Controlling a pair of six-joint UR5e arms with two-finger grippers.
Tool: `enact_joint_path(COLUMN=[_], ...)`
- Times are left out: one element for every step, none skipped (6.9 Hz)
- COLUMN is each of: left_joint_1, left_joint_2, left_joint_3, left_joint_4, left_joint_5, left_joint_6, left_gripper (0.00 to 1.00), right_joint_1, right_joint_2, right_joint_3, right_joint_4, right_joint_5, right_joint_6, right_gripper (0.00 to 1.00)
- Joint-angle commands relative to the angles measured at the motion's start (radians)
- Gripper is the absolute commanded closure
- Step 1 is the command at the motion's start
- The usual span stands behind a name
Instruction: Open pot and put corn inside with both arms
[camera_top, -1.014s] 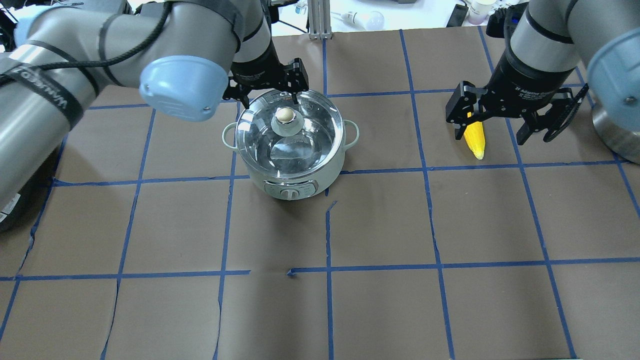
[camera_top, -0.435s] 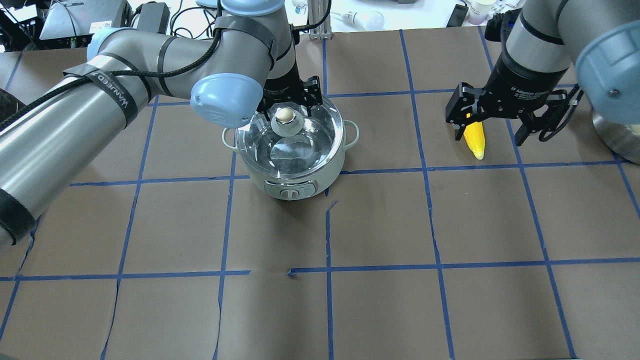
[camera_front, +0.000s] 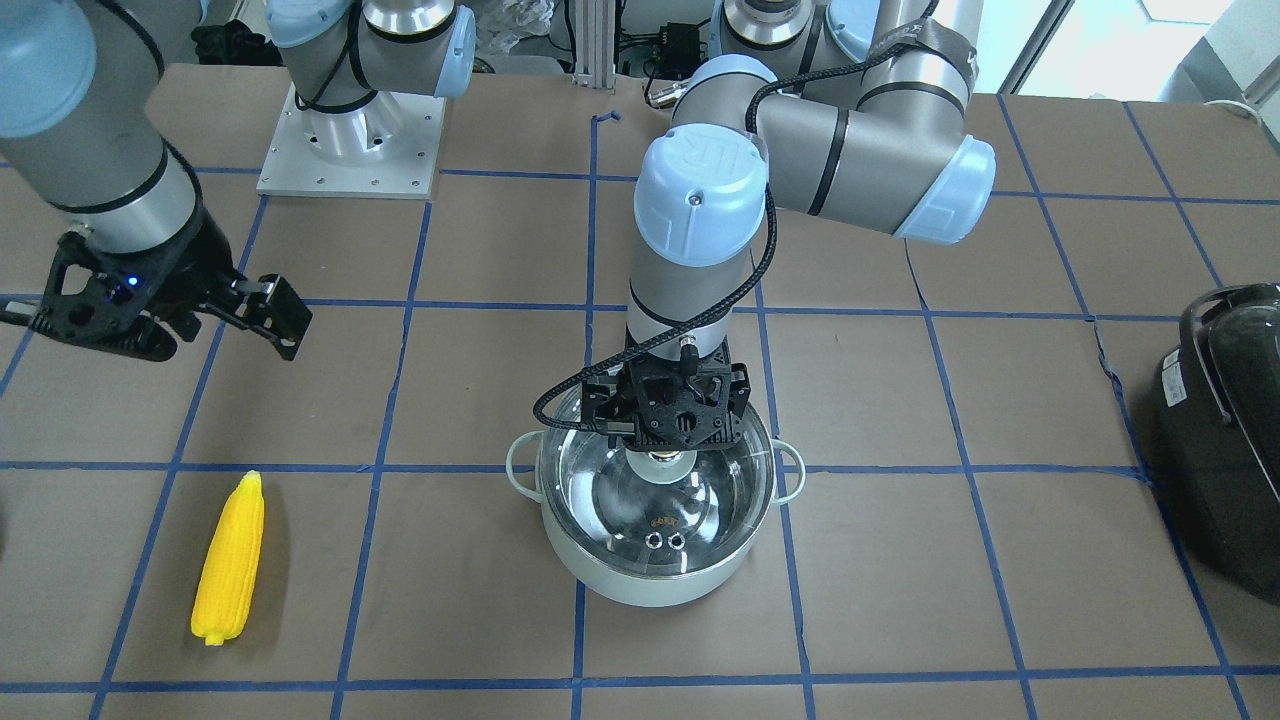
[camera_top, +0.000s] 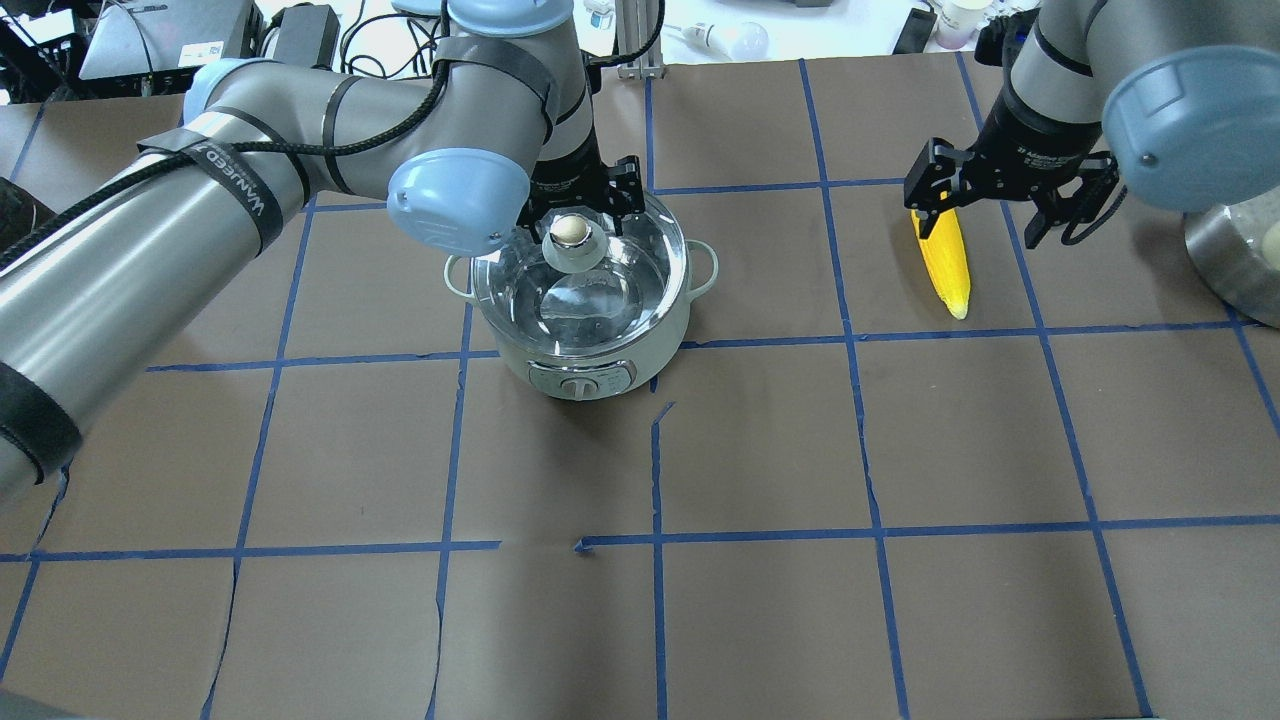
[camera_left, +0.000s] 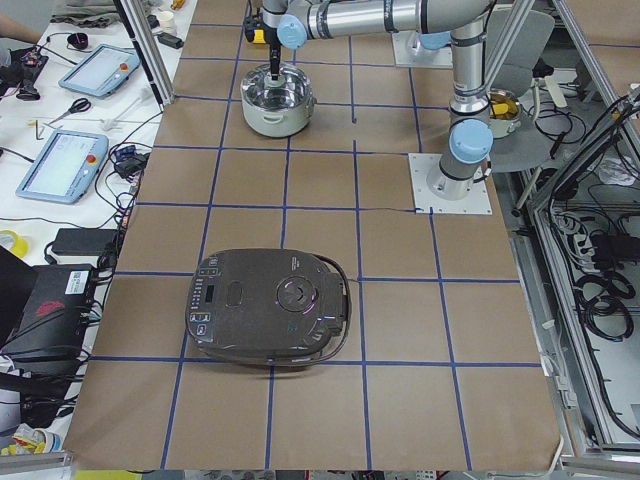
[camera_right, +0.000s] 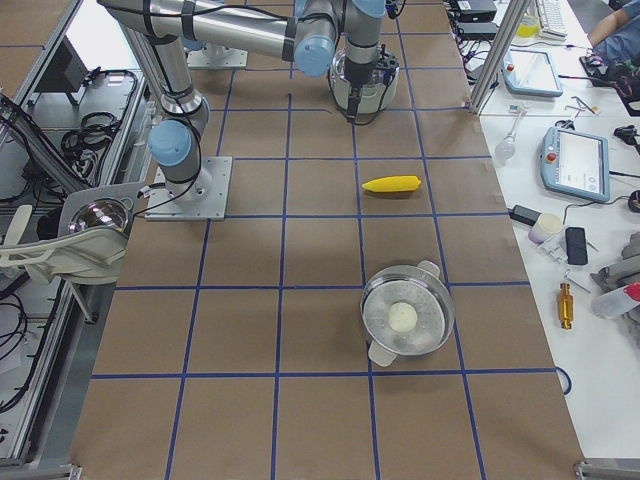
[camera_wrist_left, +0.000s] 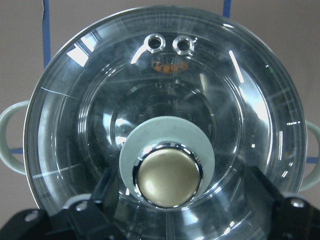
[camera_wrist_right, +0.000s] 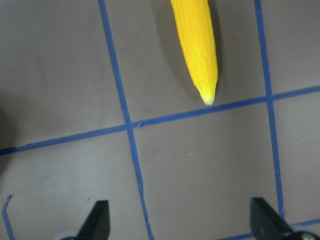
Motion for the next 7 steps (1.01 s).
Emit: enact_joint_path(left_joint_1=[0.004,0.004,0.004,0.006,0.006,0.009,0.009], left_joint_2=[-0.011,-0.009,-0.008,-0.011,-0.009,-0.008,-0.003], left_joint_3=[-0.003,-0.006,-0.007,-0.009,-0.009,-0.007,0.003], left_joint_4=[0.000,0.000,0.000,0.000,-0.001,0.000,-0.001], left_joint_5=[0.003,0.008,0.014,0.012,0.011,0.012,0.012], left_joint_6=[0.006,0.007,0.005,0.005,0.007,0.022,0.023], left_gripper=[0.12,0.15,0.26,0.34,0.41,0.48,0.52], right_joint_1=[-0.066,-0.065,-0.065,-0.065,-0.065,-0.065,-0.065], right_joint_2=[0.118,0.181,0.244,0.302,0.315,0.326,0.356], right_joint_3=[0.001,0.003,0.001,-0.002,-0.002,0.000,0.000], right_joint_4=[-0.161,-0.242,-0.308,-0.371,-0.411,-0.412,-0.439], right_joint_5=[-0.002,0.000,0.009,0.009,0.009,0.008,0.009], right_joint_6=[-0.112,-0.115,-0.118,-0.164,-0.210,-0.215,-0.215], right_gripper=[0.00,0.00,0.00,0.00,0.00,0.00,0.00])
